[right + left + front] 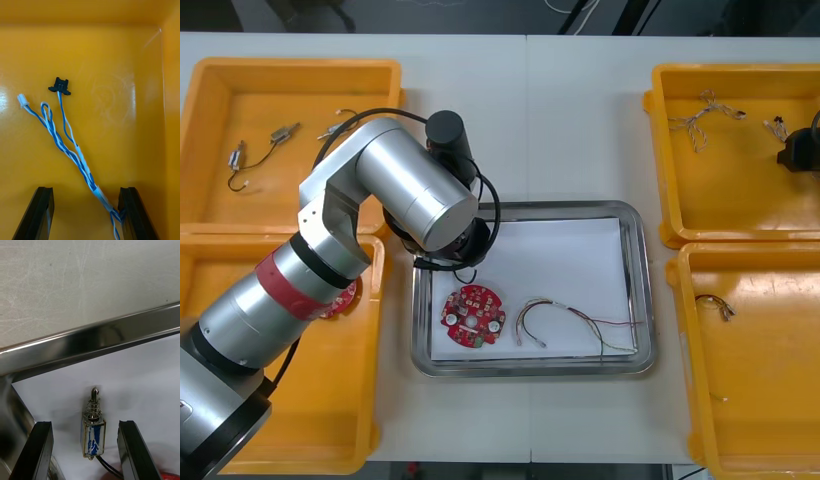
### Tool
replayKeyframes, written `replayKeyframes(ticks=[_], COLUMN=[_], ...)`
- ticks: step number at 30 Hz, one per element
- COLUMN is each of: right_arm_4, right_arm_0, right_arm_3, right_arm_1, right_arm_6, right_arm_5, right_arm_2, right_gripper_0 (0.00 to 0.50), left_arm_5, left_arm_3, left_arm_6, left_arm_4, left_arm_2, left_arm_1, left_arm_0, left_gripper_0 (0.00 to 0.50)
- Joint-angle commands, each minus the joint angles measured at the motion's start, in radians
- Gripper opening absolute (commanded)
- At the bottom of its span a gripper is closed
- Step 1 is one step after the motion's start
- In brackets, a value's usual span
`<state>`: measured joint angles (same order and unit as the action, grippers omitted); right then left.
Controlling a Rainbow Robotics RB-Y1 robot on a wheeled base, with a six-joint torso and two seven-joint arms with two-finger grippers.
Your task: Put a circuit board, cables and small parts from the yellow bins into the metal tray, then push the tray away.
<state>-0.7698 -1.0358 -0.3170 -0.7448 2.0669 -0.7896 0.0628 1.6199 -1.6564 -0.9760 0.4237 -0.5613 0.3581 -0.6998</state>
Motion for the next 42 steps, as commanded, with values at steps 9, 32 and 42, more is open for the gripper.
replayKeyframes(ticks=[9,32,42], right_arm_4=[-0.009,0.084,0.093], right_arm_0=[0.025,0.023,0.025], right_arm_3=[-0.011,-0.178,-0.301], right_arm_1=[0.010,-0.002,-0.022], right_arm_6=[0.033,-0.011,-0.056], right_arm_5=[0.010,-0.149,-0.319], right_arm_2=[0.020,0.017,0.017], right_gripper_0=[0.200,0.000,0.000], left_arm_5=[0.112,0.300,0.300], left_arm_3=[-0.164,-0.339,-0.335], left_arm_6=[0.088,0.068,0.042], left_arm_4=[0.041,0.118,0.182], left_arm_2=[0.081,0.340,0.472], left_arm_1=[0.058,0.139,0.200], left_arm_0=[0.005,-0.001,-0.004], left_gripper_0=[0.500,0.500,0.500])
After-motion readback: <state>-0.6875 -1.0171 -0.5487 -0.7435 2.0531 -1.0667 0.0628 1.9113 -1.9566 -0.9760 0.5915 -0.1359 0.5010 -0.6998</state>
